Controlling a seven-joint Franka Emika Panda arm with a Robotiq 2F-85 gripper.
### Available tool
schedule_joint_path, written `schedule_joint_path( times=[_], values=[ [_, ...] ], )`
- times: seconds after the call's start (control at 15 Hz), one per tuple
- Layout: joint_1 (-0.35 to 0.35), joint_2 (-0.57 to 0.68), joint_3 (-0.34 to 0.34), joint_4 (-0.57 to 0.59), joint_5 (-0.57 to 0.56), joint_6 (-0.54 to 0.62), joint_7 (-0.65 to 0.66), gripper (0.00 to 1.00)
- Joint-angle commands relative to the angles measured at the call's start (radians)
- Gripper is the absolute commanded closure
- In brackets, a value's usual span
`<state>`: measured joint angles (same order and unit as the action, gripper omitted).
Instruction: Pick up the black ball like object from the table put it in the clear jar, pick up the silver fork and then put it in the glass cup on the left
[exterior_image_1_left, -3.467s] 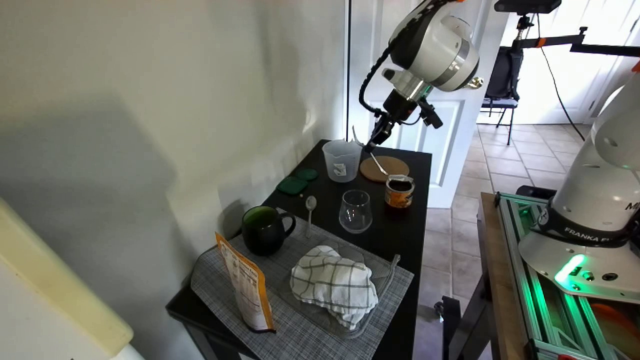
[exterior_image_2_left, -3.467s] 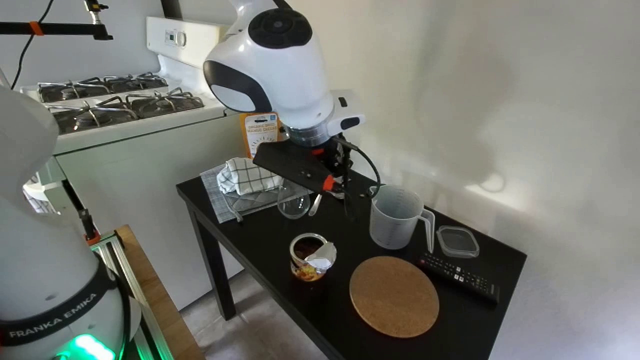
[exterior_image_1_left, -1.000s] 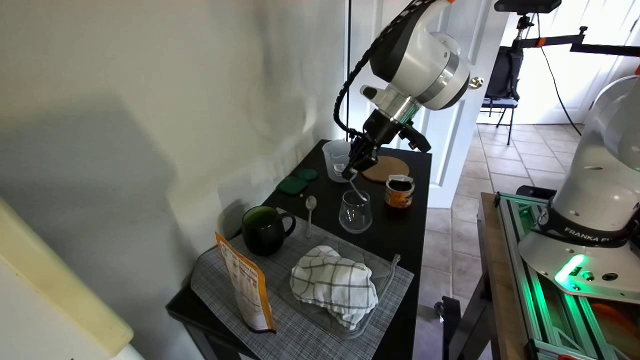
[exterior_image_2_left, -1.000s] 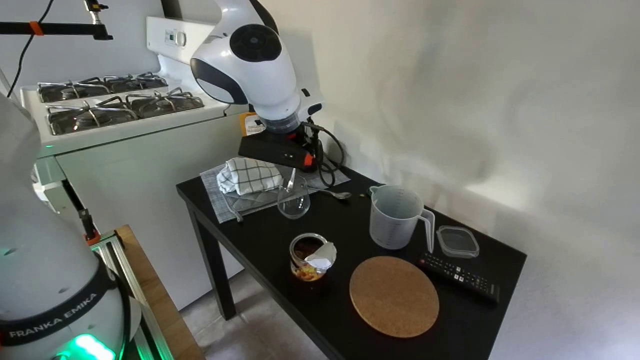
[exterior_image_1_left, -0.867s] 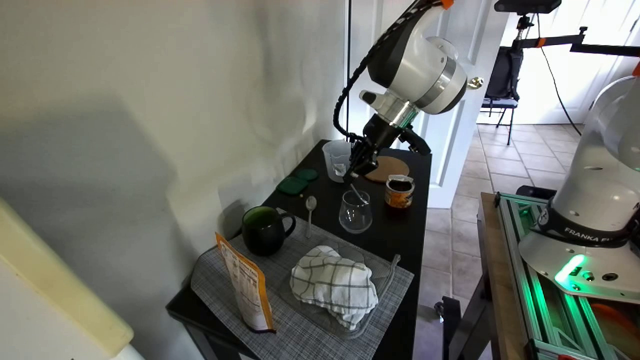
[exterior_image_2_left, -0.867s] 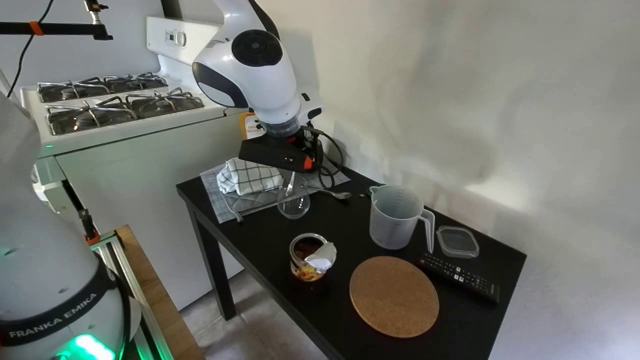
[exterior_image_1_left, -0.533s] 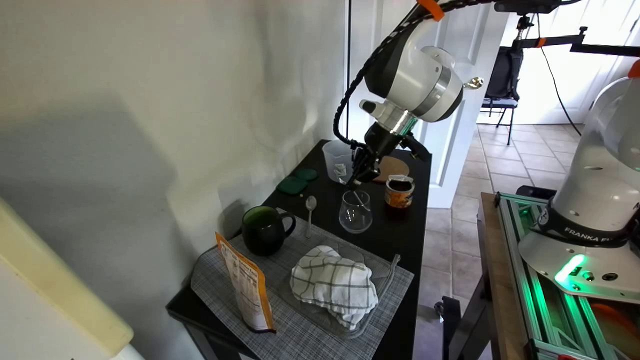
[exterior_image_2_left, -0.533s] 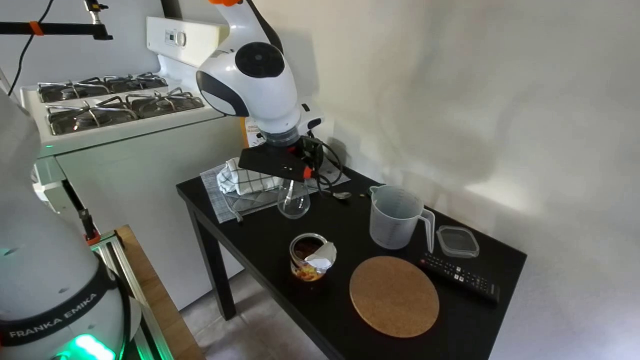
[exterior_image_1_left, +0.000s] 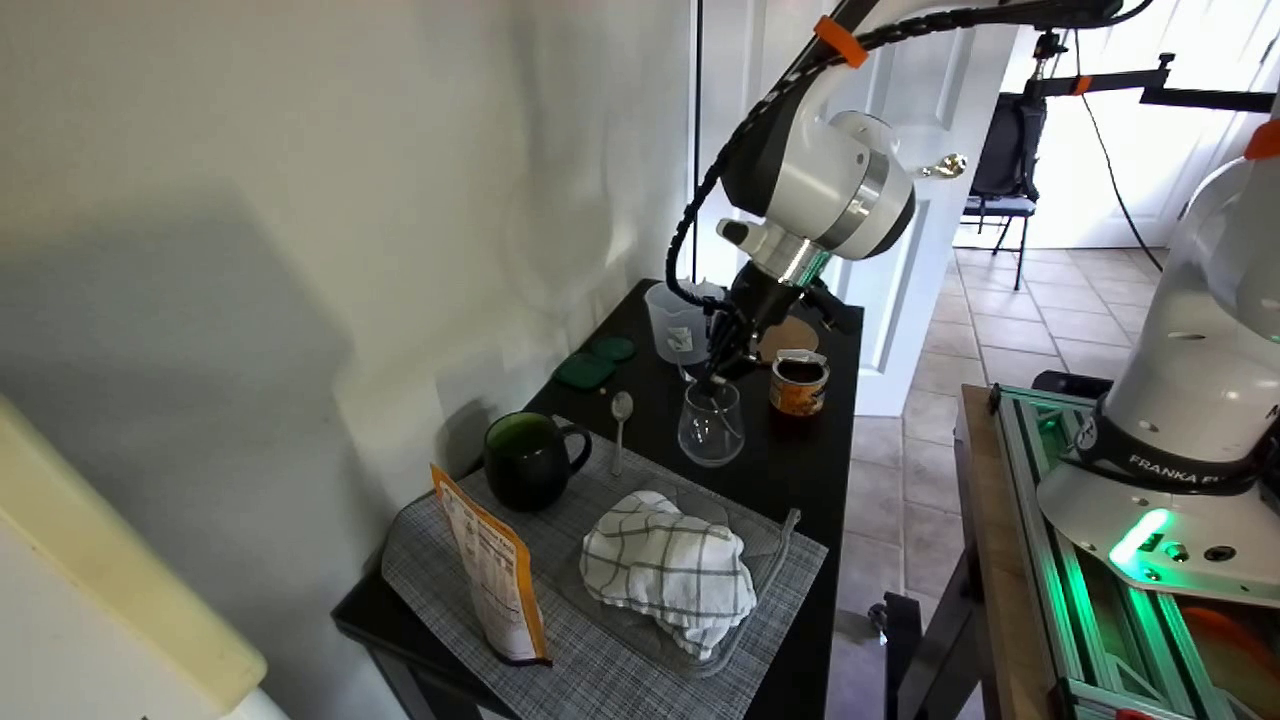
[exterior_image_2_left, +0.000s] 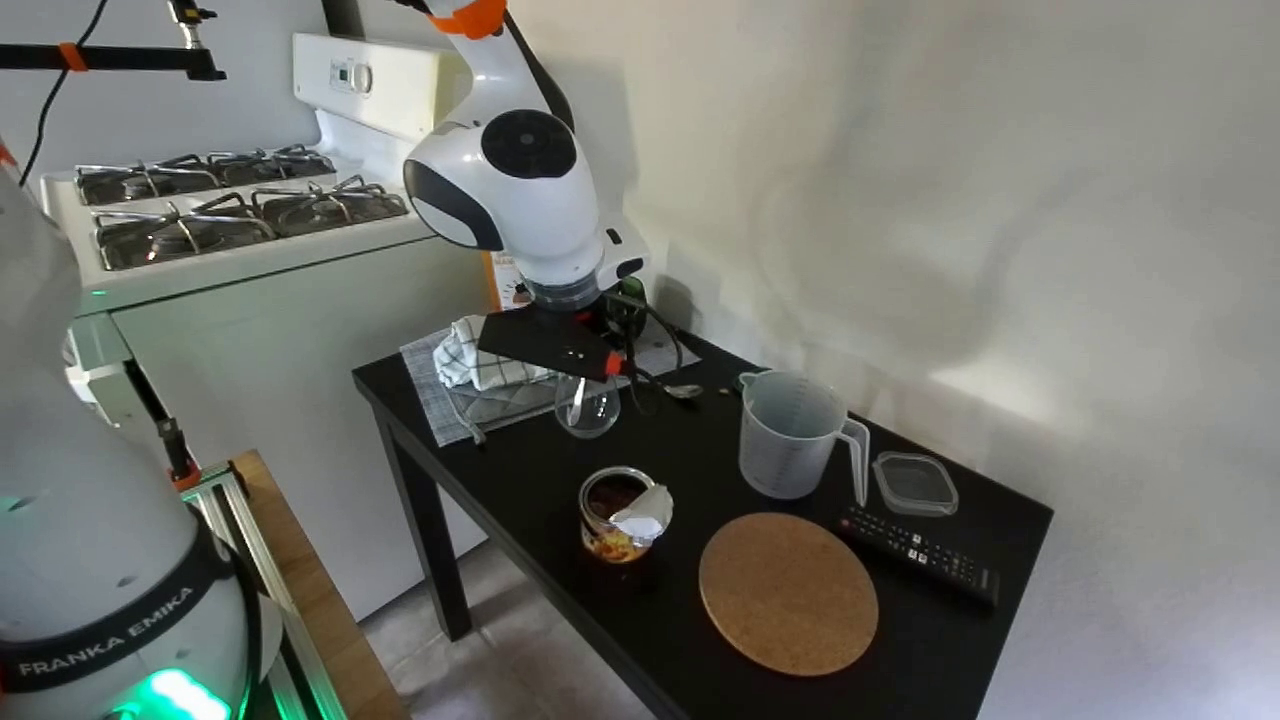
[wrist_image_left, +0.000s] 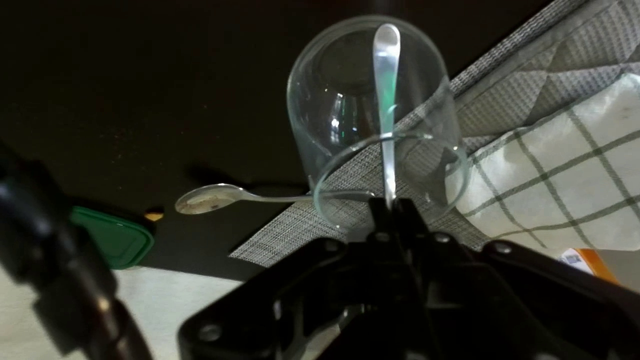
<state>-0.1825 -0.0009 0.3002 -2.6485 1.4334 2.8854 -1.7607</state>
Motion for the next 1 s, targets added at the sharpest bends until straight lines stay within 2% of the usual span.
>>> schedule_joint_path(
  times=[0.0, 0.4, 0.47, 0.53, 0.73, 0.93],
  values=[
    [0.003, 0.051, 0.003, 0.031, 0.054, 0.042, -0.042, 0.98],
    [0.003, 0.092, 0.004, 0.053, 0.055, 0.069, -0.039, 0.98],
    [0.004, 0.096, 0.004, 0.053, 0.052, 0.067, -0.034, 0.76],
    [0.004, 0.097, 0.005, 0.053, 0.049, 0.067, -0.032, 0.65],
    [0.007, 0.084, 0.008, 0.037, 0.044, 0.059, -0.027, 0.44],
    [0.007, 0.019, 0.015, -0.003, 0.060, 0.042, -0.046, 0.22]
  ],
)
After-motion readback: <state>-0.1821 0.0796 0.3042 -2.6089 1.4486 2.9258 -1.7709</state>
